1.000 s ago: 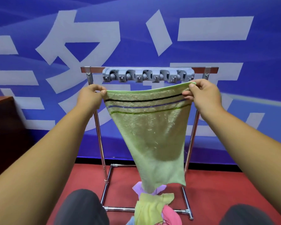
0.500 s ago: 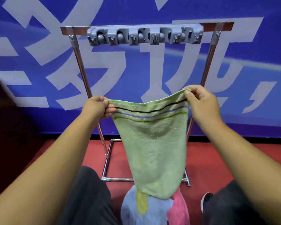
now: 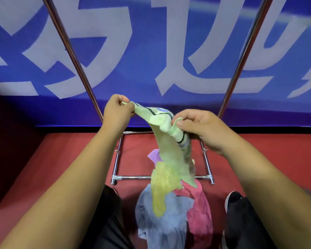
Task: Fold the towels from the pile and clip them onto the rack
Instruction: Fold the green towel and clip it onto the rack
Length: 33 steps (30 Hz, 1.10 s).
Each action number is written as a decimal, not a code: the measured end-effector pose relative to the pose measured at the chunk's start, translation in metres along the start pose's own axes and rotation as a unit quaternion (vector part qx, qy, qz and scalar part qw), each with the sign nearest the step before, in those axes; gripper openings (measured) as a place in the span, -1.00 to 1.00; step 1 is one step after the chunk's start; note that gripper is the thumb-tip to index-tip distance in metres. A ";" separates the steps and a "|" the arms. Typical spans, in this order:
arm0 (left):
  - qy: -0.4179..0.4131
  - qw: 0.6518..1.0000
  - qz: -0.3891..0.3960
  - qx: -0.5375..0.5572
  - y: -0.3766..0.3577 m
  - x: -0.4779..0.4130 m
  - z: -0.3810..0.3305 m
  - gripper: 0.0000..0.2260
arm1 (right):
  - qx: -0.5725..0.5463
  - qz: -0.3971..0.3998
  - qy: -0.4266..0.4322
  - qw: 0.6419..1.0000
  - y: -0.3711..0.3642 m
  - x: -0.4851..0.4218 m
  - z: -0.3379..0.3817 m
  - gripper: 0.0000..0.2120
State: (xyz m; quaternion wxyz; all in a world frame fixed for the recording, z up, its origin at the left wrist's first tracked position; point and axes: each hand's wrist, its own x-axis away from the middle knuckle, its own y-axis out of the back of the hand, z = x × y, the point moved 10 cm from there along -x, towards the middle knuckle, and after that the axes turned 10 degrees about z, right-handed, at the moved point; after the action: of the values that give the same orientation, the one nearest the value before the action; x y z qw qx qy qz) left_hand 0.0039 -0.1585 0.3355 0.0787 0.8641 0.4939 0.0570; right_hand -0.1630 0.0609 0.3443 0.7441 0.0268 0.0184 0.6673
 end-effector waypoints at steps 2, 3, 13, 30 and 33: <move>-0.004 0.999 0.038 0.022 -0.017 0.003 0.006 -0.91 | -0.003 0.067 -0.033 0.997 -0.010 -0.003 -0.017 -0.92; -0.001 0.996 0.067 0.052 -0.028 0.005 0.011 -0.90 | 0.006 0.096 -0.050 0.994 -0.013 -0.004 -0.026 -0.91; -0.012 0.959 0.270 0.081 -0.110 0.010 0.023 -0.71 | 0.126 0.067 -0.052 0.988 0.009 -0.024 -0.048 -0.88; -0.008 0.945 0.327 -0.011 -0.137 0.002 0.039 -0.77 | 0.116 -0.157 -0.031 0.980 0.050 -0.035 -0.068 -0.89; -0.007 0.943 0.332 -0.017 -0.137 0.005 0.038 -0.78 | 0.150 -0.175 -0.023 0.973 0.052 -0.033 -0.064 -0.88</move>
State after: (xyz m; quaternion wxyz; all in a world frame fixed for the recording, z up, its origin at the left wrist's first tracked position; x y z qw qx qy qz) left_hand -0.1025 -0.0884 0.2717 0.0740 0.9780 0.1770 0.0821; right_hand -0.2225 0.0350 0.2836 0.8369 0.1501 0.1059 0.5157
